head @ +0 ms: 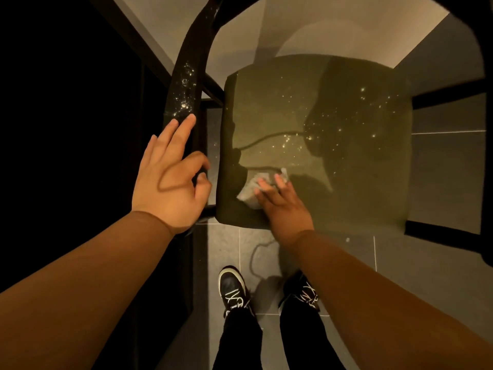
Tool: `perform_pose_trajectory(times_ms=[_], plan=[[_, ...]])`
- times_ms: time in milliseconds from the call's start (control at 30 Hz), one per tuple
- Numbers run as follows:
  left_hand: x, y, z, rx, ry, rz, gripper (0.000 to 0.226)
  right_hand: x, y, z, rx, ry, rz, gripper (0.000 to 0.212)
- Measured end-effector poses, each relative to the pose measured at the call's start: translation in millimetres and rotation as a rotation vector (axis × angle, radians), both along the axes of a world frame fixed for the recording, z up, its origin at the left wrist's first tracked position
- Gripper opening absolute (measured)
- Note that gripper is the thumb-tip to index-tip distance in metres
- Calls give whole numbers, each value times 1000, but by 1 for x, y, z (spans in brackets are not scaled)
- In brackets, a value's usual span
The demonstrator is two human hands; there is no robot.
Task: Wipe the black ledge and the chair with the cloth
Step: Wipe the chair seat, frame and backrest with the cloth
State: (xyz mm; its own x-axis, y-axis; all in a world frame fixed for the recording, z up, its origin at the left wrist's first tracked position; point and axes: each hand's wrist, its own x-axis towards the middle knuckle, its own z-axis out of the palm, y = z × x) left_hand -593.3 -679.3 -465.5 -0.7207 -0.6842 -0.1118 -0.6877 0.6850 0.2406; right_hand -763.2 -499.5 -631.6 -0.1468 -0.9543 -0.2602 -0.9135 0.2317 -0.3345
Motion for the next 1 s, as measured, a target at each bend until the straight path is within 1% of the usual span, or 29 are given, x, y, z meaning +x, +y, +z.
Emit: perform_pose_trajectory(times_ms=[100, 167, 267, 300, 367, 433, 533, 600, 667, 733, 800, 867, 900, 933, 1000], plan=[[-1, 0, 2, 12, -16, -10, 28, -34, 30, 5, 85, -18, -112, 75], [-4, 1, 4, 1, -61, -12, 29, -53, 53, 13, 105, -12, -261, 73], [-15, 7, 5, -95, -135, 24, 21, -67, 70, 19, 131, -35, -536, 74], [-23, 15, 4, -121, -133, 38, 21, -66, 67, 20, 103, -53, -577, 74], [-42, 38, -8, -134, -71, 22, 28, -51, 52, 18, -7, -90, -520, 69], [-63, 67, -35, -83, -26, -26, 40, -29, 32, 13, -43, -95, -374, 61], [-83, 102, -89, 69, -96, -28, 55, -20, 23, -3, -43, 19, -203, 59], [-85, 111, -125, 116, -141, -4, 66, -45, 39, -18, -124, 60, -156, 58], [-82, 107, -154, 67, -154, -54, 70, -73, 62, -29, -234, 101, -200, 51], [-81, 96, -169, 19, -165, -106, 72, -97, 85, -32, -281, 116, -309, 44], [-81, 86, -172, -2, -185, -131, 73, -109, 93, -27, -316, 85, -463, 41], [-83, 82, -173, -36, -186, -129, 73, -104, 80, -18, -347, 41, -605, 44], [-84, 81, -173, -40, -187, -122, 74, -95, 69, -15, -356, 17, -592, 48], [-85, 82, -173, -43, -191, -112, 74, -82, 60, -14, -356, 2, -503, 51], [-87, 84, -174, -68, -195, -93, 74, -57, 54, -20, -348, 9, -248, 49]])
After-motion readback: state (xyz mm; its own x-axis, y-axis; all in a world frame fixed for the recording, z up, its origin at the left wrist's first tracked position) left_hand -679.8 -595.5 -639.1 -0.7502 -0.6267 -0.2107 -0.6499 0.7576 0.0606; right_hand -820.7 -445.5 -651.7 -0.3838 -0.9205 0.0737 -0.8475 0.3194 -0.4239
